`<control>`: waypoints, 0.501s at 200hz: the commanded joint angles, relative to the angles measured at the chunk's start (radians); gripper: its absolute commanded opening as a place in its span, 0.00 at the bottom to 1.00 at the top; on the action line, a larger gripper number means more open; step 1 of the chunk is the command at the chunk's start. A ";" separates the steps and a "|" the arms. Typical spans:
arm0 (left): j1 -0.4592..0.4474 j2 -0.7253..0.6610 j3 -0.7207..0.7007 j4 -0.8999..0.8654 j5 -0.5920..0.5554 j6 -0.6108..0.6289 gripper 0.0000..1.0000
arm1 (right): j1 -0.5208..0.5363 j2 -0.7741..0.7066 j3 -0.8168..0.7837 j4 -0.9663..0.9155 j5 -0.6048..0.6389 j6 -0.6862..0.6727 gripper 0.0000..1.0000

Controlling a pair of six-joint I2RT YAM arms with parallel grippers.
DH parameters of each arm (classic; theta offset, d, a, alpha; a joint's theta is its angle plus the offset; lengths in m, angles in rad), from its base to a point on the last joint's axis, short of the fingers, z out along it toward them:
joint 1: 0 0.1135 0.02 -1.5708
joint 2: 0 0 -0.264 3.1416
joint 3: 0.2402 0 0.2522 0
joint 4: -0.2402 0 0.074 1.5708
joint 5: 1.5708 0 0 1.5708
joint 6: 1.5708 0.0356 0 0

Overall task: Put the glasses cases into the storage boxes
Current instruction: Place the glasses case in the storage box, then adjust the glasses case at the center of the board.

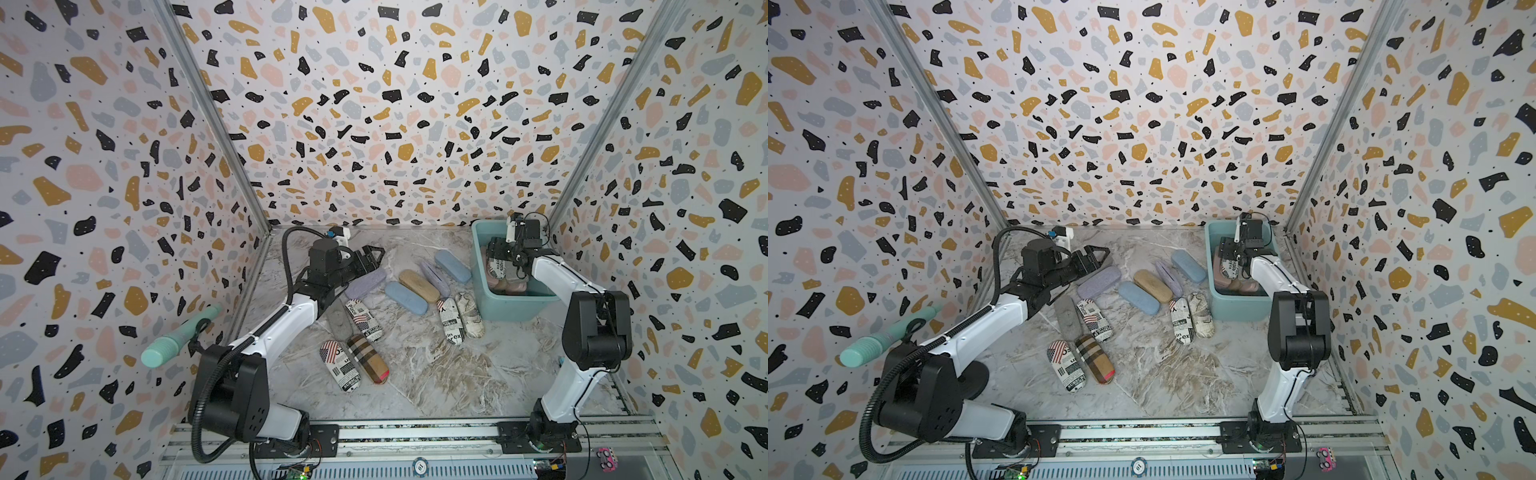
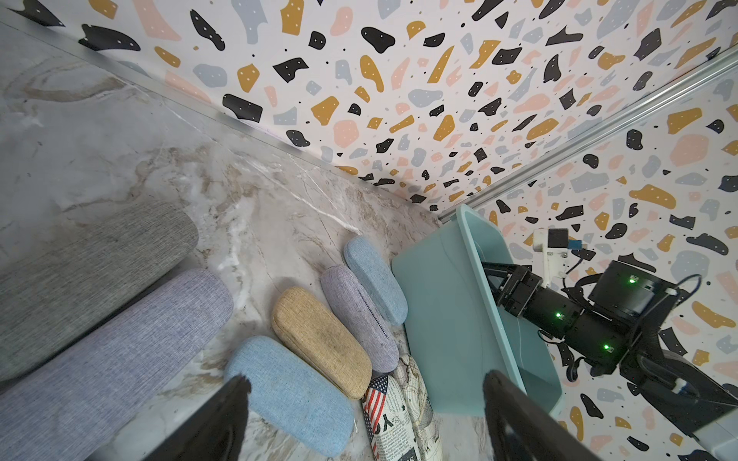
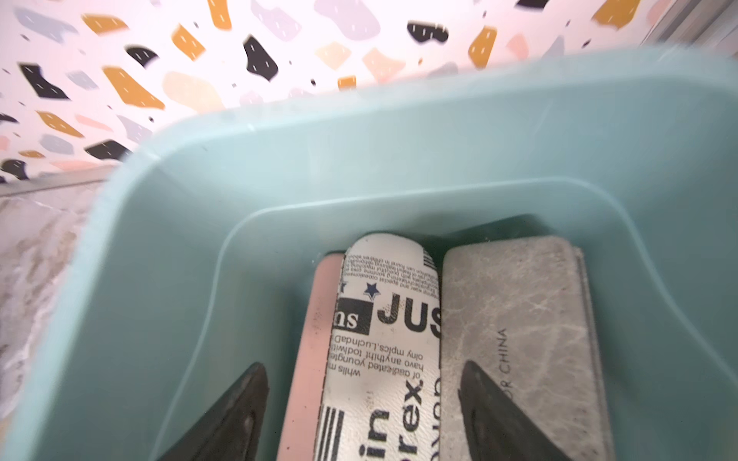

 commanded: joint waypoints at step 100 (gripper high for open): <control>0.002 -0.102 0.018 -0.079 -0.241 0.079 0.93 | 0.314 -0.370 -0.123 -0.062 0.144 -0.021 0.75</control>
